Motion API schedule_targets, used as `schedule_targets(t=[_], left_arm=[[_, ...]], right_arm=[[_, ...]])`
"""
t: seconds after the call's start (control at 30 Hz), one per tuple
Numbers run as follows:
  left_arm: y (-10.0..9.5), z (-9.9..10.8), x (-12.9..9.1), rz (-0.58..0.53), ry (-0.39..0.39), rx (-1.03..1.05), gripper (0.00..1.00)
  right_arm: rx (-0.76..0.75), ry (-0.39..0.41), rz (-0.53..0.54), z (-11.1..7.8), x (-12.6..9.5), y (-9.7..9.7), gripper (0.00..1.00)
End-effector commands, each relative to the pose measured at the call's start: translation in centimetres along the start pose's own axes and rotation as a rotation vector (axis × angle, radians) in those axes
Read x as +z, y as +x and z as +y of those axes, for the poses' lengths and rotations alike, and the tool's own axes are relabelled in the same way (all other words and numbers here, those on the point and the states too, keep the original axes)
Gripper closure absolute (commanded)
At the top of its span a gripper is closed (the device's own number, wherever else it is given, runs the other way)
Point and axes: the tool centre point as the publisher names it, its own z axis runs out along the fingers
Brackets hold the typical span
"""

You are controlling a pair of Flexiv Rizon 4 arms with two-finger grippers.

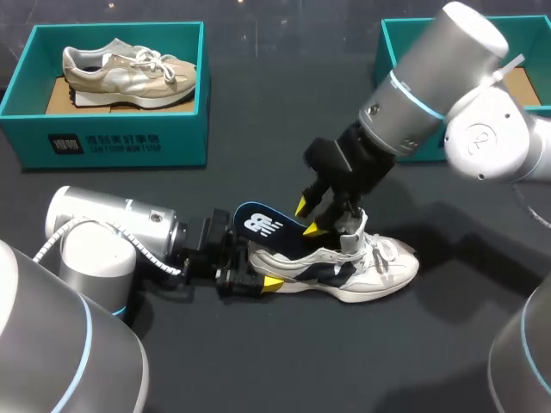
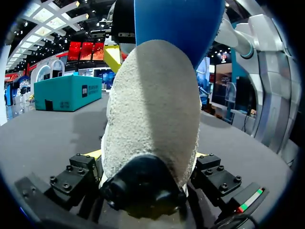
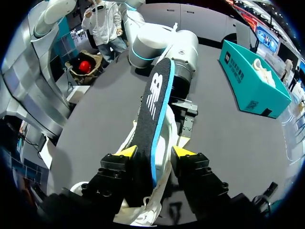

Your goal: Take the shoe out of the shoebox, open the shoe tongue, remove and reinsert the insole, then place the shoe into the shoebox

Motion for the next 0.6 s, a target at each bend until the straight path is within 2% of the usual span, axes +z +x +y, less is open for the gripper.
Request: schedule_targets(t=[0.03, 0.17, 0.23, 0.3, 0.4, 0.5, 0.6], left_arm=[[-0.1, 0.3, 0.0, 0.001, -0.003, 0.0, 1.0], [-0.1, 0.3, 0.0, 0.001, -0.003, 0.0, 1.0], [-0.1, 0.3, 0.0, 0.001, -0.003, 0.0, 1.0], [-0.1, 0.3, 0.0, 0.001, -0.003, 0.0, 1.0], [-0.1, 0.3, 0.0, 0.001, -0.003, 0.0, 1.0], [-0.1, 0.3, 0.0, 0.001, -0.003, 0.0, 1.0], [-0.1, 0.3, 0.0, 0.001, -0.003, 0.0, 1.0]], right_arm=[[0.022, -0.021, 0.027, 0.2, 0.3, -0.6, 0.53], [0.052, -0.017, 0.061, 1.3, 0.4, -0.6, 0.45], [0.064, -0.01, 0.076, 1.7, 0.4, -0.5, 0.5], [0.08, -0.01, 0.091, 2.0, 0.6, -0.4, 0.51], [0.099, -0.028, 0.118, 2.1, 1.0, -0.3, 0.5], [0.128, -0.035, 0.145, 2.3, 1.3, -0.2, 0.43], [0.157, -0.032, 0.16, 2.5, 1.5, 0.0, 0.48]])
